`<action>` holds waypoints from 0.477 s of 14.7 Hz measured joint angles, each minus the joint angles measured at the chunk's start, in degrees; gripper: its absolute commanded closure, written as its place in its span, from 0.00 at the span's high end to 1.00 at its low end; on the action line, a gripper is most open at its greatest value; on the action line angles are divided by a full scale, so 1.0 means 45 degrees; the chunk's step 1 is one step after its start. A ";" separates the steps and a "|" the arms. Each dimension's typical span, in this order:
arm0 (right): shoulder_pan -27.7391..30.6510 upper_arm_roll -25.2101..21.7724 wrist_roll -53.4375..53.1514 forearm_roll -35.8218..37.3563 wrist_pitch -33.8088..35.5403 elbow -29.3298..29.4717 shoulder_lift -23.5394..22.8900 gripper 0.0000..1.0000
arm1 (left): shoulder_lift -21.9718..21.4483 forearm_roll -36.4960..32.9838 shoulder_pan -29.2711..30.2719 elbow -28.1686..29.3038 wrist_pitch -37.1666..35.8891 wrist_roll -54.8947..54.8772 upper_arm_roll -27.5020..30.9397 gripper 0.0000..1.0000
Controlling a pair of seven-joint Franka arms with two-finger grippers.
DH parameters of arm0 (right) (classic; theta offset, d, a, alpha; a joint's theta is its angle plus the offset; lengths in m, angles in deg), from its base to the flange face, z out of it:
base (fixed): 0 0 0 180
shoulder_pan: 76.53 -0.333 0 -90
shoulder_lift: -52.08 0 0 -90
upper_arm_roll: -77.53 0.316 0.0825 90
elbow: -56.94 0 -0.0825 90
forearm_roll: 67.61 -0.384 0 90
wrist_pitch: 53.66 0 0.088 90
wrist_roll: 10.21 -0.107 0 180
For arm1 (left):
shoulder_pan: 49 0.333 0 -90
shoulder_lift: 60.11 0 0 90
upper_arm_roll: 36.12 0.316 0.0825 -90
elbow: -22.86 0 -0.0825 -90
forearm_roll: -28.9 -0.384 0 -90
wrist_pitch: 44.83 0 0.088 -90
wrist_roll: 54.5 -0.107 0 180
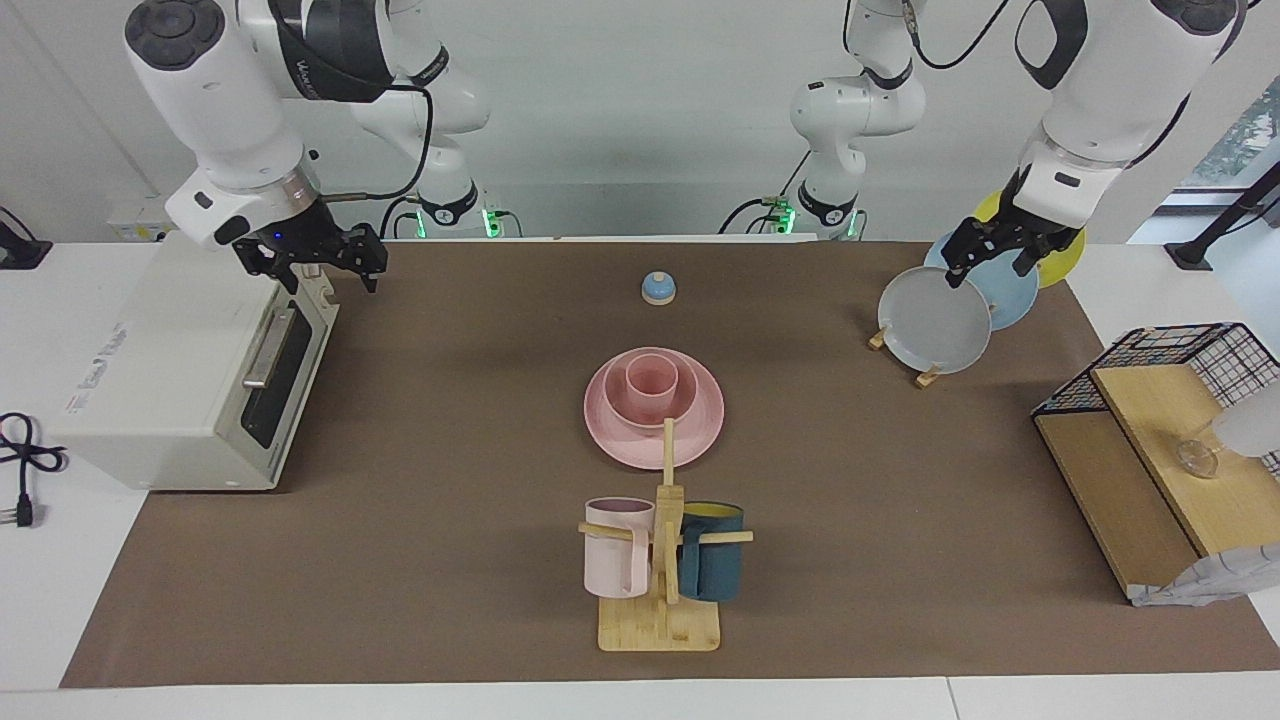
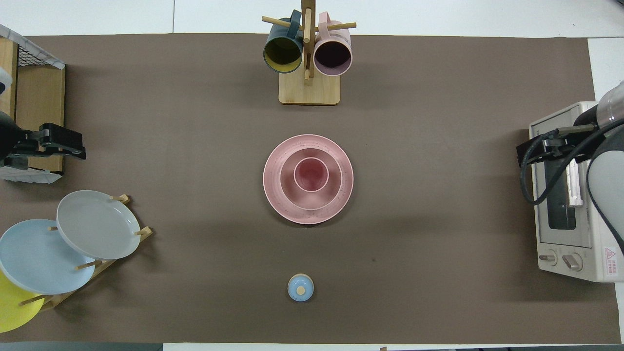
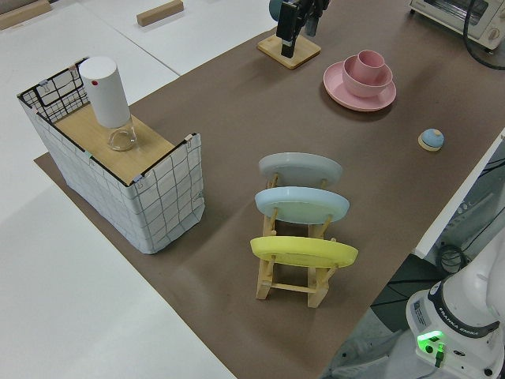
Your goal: Organize tableware
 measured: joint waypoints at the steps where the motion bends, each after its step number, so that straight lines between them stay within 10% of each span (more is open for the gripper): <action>1: 0.0006 0.0000 0.0000 0.0000 0.0000 0.0000 0.0000 1.00 | -0.0050 0.0000 -0.0138 -0.0159 -0.0409 -0.0007 -0.0004 1.00; 7: 0.0144 0.0035 0.0000 0.0000 0.0000 0.0000 -0.0004 1.00 | -0.0350 0.0337 -0.0196 -0.0263 -0.0891 -0.0286 -0.0109 1.00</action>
